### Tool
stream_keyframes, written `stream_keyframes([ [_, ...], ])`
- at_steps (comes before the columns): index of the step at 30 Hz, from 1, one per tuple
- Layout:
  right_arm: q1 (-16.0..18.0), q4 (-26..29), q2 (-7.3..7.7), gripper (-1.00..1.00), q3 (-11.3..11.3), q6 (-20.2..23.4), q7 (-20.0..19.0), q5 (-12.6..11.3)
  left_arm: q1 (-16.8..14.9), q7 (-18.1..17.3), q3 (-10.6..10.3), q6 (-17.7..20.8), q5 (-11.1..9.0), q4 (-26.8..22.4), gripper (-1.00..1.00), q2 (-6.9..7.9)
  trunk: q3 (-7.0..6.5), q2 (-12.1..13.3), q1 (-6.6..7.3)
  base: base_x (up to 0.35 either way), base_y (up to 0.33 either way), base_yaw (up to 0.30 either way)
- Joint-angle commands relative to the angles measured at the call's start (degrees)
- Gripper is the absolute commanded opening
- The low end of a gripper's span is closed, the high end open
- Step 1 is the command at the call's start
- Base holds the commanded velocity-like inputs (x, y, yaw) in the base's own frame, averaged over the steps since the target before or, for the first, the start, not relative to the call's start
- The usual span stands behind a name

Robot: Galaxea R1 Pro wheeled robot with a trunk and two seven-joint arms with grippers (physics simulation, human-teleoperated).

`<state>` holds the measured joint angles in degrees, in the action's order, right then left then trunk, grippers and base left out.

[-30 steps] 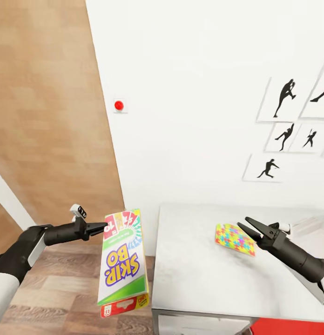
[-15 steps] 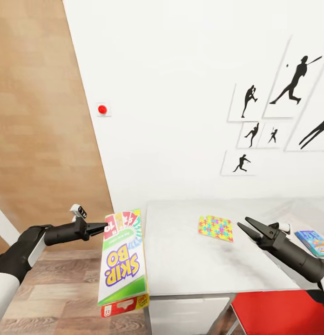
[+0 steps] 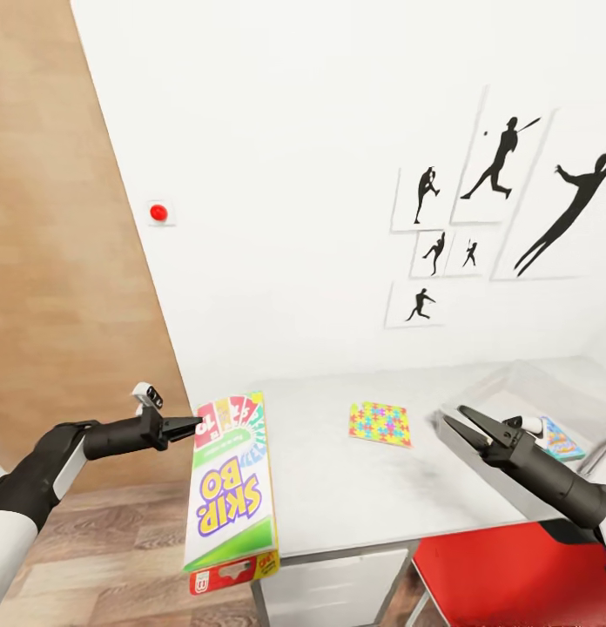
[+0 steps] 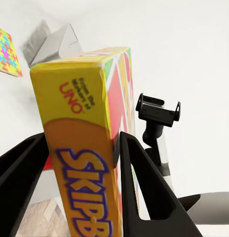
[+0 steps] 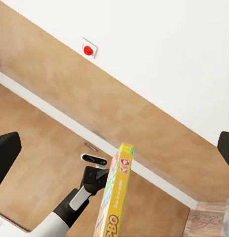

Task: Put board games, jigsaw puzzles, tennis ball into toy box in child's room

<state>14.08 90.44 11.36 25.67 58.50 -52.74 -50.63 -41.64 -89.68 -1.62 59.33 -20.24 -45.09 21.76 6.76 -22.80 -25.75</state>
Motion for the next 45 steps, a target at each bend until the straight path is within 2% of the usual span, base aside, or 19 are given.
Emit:
stream_keyframes([
  [1,0.07,0.00,0.01,1.00,0.06,0.12,-0.26,0.18,-0.05,-0.32,-0.19,0.61,-0.06,0.00,-1.00,0.05,0.09,-0.12,-0.04,0.000,0.000,-0.084],
  [13,0.07,0.00,0.07,1.00,0.16,-1.49,-0.32,0.10,-0.06,-0.32,-0.24,0.61,0.01,0.00,-1.00,0.04,0.00,-0.12,-0.04,0.000,0.000,-0.084],
  [45,0.07,-0.18,0.07,1.00,0.17,-1.54,-0.22,0.09,-0.04,-0.32,-0.10,0.15,-0.03,0.00,-1.00,0.04,-0.02,-0.12,-0.04,0.000,0.000,-0.276],
])
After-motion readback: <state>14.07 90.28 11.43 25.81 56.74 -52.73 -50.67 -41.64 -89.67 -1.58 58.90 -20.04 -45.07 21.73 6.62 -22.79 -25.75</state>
